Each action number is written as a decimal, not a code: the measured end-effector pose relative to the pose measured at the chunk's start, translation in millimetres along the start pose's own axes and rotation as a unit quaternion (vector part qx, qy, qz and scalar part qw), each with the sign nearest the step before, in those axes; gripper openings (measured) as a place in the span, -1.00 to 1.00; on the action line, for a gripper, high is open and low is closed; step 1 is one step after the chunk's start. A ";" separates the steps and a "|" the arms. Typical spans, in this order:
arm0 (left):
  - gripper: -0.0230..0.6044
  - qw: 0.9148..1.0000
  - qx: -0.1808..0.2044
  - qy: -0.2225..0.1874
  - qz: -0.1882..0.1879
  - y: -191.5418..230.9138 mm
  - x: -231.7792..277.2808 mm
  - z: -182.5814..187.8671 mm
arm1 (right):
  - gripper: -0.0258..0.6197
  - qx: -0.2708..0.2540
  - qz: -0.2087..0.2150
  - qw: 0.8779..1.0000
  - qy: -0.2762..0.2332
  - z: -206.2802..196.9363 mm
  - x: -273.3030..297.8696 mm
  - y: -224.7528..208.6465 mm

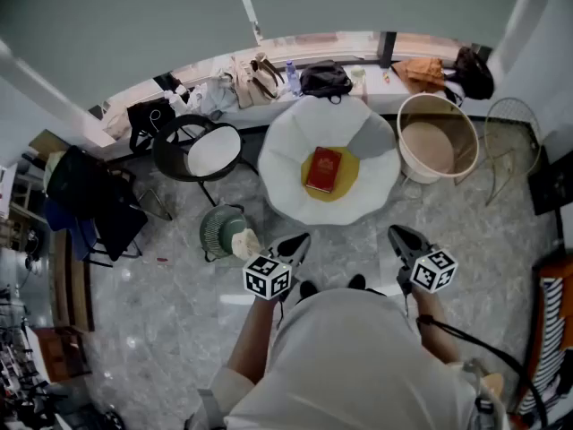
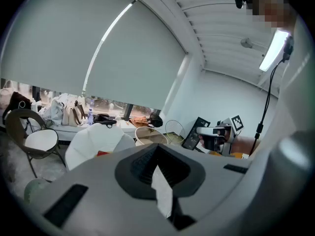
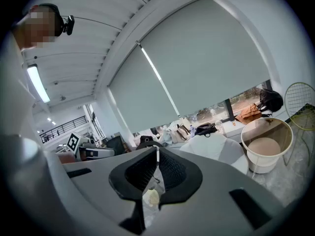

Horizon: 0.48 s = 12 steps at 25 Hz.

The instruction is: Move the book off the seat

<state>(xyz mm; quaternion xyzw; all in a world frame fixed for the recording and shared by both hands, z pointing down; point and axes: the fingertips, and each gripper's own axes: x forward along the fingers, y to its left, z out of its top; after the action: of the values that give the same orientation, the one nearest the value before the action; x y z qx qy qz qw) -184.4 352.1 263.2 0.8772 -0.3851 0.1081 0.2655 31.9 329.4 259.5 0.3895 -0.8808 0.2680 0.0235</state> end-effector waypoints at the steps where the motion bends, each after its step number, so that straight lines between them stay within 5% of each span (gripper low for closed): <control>1: -0.92 1.000 -0.001 0.001 0.001 -0.4 -0.4 -0.8 | -0.78 0.000 -0.001 1.000 0.003 1.2 -0.4 1.8; 12: -0.92 1.000 -0.005 0.011 0.002 -8.3 7.8 -7.6 | -0.78 -0.002 0.003 1.000 0.011 4.1 -5.9 -1.5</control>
<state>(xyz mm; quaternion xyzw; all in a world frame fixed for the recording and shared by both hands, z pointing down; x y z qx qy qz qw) -172.8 356.1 269.4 0.8737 -0.3847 0.1167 0.2741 37.8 330.5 255.2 0.3839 -0.8823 0.2703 0.0328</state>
